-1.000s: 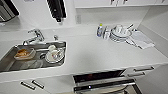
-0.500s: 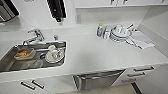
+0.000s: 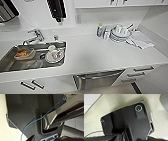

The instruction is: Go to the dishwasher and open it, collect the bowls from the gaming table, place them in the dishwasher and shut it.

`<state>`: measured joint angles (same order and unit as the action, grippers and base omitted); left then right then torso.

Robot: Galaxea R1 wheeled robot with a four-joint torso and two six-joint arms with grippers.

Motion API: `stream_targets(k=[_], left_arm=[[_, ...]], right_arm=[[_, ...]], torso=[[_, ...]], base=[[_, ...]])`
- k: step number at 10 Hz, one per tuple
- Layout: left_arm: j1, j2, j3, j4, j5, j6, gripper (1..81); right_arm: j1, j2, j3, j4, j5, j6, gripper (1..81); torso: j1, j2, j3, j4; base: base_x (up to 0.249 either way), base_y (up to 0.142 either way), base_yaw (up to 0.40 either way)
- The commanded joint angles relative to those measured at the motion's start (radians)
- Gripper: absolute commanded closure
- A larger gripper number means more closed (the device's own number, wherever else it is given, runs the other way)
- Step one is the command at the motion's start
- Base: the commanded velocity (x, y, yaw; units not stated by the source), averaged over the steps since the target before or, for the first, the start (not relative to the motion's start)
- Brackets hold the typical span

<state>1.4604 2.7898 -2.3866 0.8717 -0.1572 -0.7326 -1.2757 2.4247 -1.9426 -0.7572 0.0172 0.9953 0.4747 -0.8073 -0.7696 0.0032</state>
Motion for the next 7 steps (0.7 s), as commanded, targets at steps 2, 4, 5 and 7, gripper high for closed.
stream_targets(k=[2,4,5,7], left_arm=[[0.007,0.053,-0.114,-0.002,0.042,0.005,1.0],[0.007,0.064,-0.126,-0.005,0.044,0.002,1.0],[0.007,0.064,-0.126,-0.007,0.044,-0.004,1.0],[0.007,0.064,-0.126,-0.007,0.053,-0.007,1.0]], right_arm=[[-0.204,0.257,-0.427,-0.119,0.223,0.0,1.0],[-0.222,0.341,-0.554,-0.119,0.242,0.002,1.0],[-0.227,0.377,-0.594,-0.12,0.242,0.002,1.0],[-0.238,0.449,-0.662,-0.131,0.237,-0.003,1.0]], torso=[[0.0,0.0,0.0,0.0],[0.0,0.0,0.0,0.0],[0.0,0.0,0.0,0.0],[0.0,0.0,0.0,0.0]], base=[[0.0,0.0,0.0],[0.0,0.0,0.0],[0.0,0.0,0.0],[0.0,0.0,0.0]])
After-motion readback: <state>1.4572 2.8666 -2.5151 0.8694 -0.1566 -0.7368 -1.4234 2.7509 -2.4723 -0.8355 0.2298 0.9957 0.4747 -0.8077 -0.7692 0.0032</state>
